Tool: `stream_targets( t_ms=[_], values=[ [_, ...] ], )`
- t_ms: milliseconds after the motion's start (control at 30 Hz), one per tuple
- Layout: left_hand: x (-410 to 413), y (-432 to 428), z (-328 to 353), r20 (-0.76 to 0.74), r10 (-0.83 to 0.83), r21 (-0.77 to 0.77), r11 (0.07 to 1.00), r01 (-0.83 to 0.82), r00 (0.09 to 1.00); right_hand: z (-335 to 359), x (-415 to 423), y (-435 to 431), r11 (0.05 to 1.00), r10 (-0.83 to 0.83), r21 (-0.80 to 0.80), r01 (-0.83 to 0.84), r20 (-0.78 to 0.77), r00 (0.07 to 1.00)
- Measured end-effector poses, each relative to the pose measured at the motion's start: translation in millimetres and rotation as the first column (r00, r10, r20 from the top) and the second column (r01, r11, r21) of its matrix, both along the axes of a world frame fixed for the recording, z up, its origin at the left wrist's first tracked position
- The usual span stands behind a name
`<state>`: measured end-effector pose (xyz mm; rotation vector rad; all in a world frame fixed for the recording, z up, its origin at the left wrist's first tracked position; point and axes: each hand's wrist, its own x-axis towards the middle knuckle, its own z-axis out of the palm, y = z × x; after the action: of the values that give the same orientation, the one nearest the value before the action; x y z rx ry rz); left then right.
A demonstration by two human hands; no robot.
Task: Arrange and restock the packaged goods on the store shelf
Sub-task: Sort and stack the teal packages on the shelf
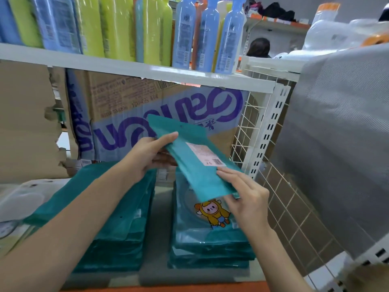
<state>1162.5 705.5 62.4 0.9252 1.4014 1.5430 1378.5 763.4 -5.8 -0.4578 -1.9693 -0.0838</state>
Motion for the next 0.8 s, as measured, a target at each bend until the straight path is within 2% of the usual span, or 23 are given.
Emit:
stream_targets(
  t_ms=[67,167,233,333,433,500,567,667,800],
  values=[
    [2,-5,-1,-0.169,-0.067,-0.024,0.998,0.063,0.983,5,-1,-4,0.990,-0.032,-0.142,0.017,-0.102,0.994],
    [-1,-9,-10,-0.463,-0.091,0.025,0.993,0.116,0.882,12,0,-6,0.923,-0.119,-0.384,0.014,-0.252,0.960],
    [-9,-10,-16,-0.538,-0.054,0.037,0.995,0.088,0.841,15,4,-6,0.865,-0.135,-0.495,-0.077,-0.379,0.916],
    [-15,-10,-25,-0.554,-0.047,-0.017,0.999,0.046,0.831,23,9,-10,0.720,-0.114,-0.592,-0.362,-0.615,0.780],
    [-9,-10,-30,-0.412,-0.029,-0.009,1.000,0.028,0.911,25,5,-14,0.524,-0.148,-0.596,-0.608,-0.767,0.625],
    [-4,-8,-32,-0.211,-0.094,0.033,0.994,0.104,0.973,26,0,-20,0.416,-0.170,-0.590,-0.692,-0.798,0.578],
    [2,-7,-34,-0.014,-0.161,0.112,0.981,0.161,0.987,26,-6,-27,0.338,-0.170,-0.567,-0.751,-0.822,0.544],
    [8,-4,-34,0.157,-0.130,0.220,0.971,0.094,0.979,21,-9,-33,0.276,-0.168,-0.572,-0.773,-0.820,0.547],
    [6,-1,-29,0.156,-0.048,0.258,0.966,0.006,0.987,15,-3,-36,0.296,-0.152,-0.641,-0.708,-0.763,0.628]
  ],
)
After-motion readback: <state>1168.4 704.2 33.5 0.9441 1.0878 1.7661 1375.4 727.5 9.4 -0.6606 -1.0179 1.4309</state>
